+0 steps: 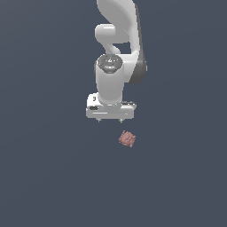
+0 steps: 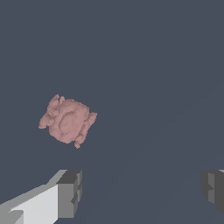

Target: Pick up the object and move it to a goal position.

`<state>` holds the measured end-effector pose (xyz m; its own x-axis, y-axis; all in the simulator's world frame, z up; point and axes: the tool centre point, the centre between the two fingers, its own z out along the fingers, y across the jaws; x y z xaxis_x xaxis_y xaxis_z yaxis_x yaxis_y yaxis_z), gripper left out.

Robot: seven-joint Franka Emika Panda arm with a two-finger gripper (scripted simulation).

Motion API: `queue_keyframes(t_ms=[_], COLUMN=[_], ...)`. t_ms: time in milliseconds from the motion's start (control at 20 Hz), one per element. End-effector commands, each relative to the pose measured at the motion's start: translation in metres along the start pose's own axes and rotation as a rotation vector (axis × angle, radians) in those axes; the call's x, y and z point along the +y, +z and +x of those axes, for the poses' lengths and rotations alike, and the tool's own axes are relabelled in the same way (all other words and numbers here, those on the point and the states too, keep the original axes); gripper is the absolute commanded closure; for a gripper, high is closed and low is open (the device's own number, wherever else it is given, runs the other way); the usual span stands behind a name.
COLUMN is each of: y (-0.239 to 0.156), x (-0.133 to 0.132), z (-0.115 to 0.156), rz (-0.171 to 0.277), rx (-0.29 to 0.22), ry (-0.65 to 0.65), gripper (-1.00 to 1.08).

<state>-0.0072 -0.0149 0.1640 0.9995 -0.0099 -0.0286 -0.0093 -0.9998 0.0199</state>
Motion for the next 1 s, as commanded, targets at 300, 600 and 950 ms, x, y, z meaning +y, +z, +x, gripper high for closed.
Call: queue_keyframes(t_ms=[300, 600, 950], y=[0.004, 0.007, 0.009], x=[-0.011, -0.021, -0.022], z=[-0.002, -0.005, -0.003], rz=[0.020, 0.039, 0.035], rx=[-0.013, -0.025, -0.022], ry=[-0.002, 0.001, -0.033], gripper=[-0.92, -0.92, -0.92])
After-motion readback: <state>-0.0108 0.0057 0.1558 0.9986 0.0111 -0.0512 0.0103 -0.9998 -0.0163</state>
